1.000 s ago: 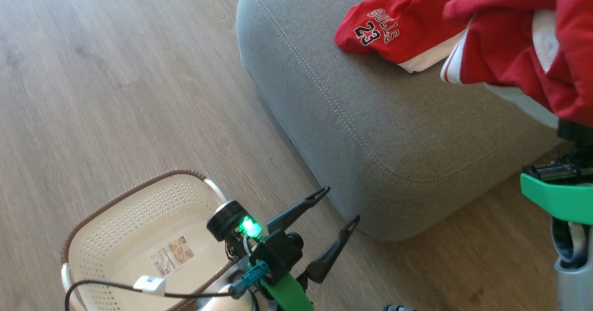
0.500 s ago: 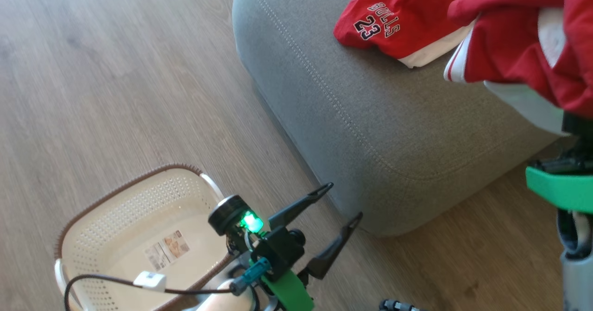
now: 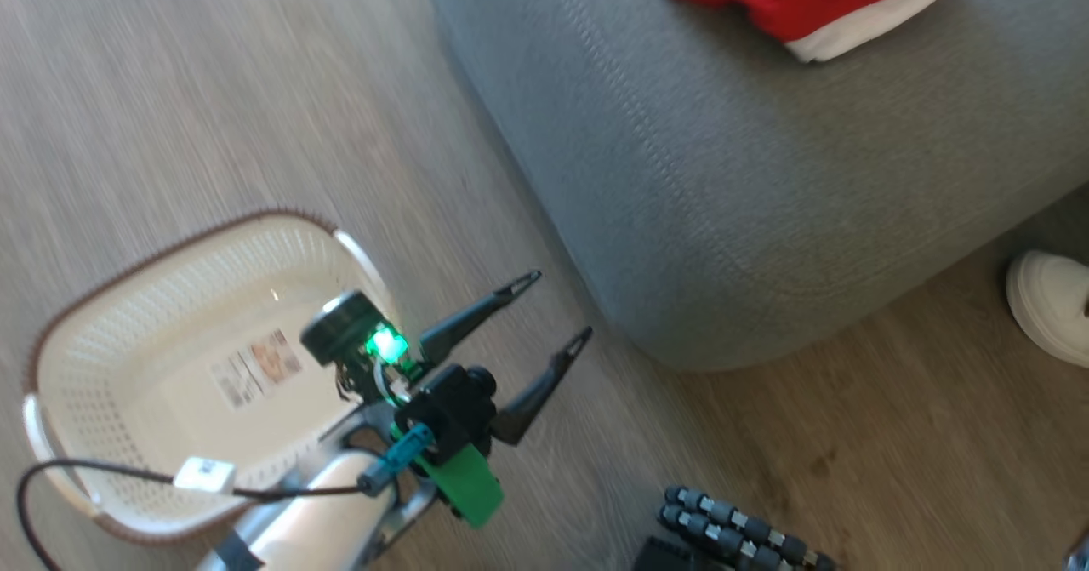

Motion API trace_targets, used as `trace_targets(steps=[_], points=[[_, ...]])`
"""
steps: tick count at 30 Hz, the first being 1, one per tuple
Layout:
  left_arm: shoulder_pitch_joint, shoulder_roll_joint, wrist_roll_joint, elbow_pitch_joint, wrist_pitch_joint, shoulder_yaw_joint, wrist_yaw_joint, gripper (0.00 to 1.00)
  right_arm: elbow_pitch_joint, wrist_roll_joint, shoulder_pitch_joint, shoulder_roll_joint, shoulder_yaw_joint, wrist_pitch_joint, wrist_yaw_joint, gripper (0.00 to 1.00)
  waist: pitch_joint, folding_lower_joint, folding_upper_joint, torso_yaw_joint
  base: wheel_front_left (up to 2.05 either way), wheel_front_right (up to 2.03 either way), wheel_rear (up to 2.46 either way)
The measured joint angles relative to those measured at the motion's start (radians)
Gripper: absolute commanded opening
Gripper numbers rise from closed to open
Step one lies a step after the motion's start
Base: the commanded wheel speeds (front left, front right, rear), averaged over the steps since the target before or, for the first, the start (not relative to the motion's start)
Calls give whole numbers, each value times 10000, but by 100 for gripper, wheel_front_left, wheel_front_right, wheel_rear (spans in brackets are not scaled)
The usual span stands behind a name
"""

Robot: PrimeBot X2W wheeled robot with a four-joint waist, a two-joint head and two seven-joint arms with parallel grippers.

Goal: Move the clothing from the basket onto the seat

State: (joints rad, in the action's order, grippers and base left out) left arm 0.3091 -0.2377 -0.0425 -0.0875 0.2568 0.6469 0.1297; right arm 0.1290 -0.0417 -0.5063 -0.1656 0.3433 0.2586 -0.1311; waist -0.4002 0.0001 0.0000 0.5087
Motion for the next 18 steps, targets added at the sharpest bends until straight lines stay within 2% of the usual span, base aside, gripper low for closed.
trace_targets(steps=[6, 11, 18], points=[[455, -754, 249, 96, 0, 445, 0, 100, -1151, -349, -1631, -130, 692, -2, 0, 0, -1205, 2, 0, -153, 0, 0, 0], [651, -821, 261, 301, 0, 573, -2, 100, -2161, -295, -2780, -376, 993, 0, 0, 0, -2001, 1, 0, -363, 0, 0, 0], [629, -959, 249, 412, 0, 301, -115, 100, -4606, -506, -4106, -792, 1258, 2, 0, 0, -2603, -1, 0, -725, 0, 0, 0]])
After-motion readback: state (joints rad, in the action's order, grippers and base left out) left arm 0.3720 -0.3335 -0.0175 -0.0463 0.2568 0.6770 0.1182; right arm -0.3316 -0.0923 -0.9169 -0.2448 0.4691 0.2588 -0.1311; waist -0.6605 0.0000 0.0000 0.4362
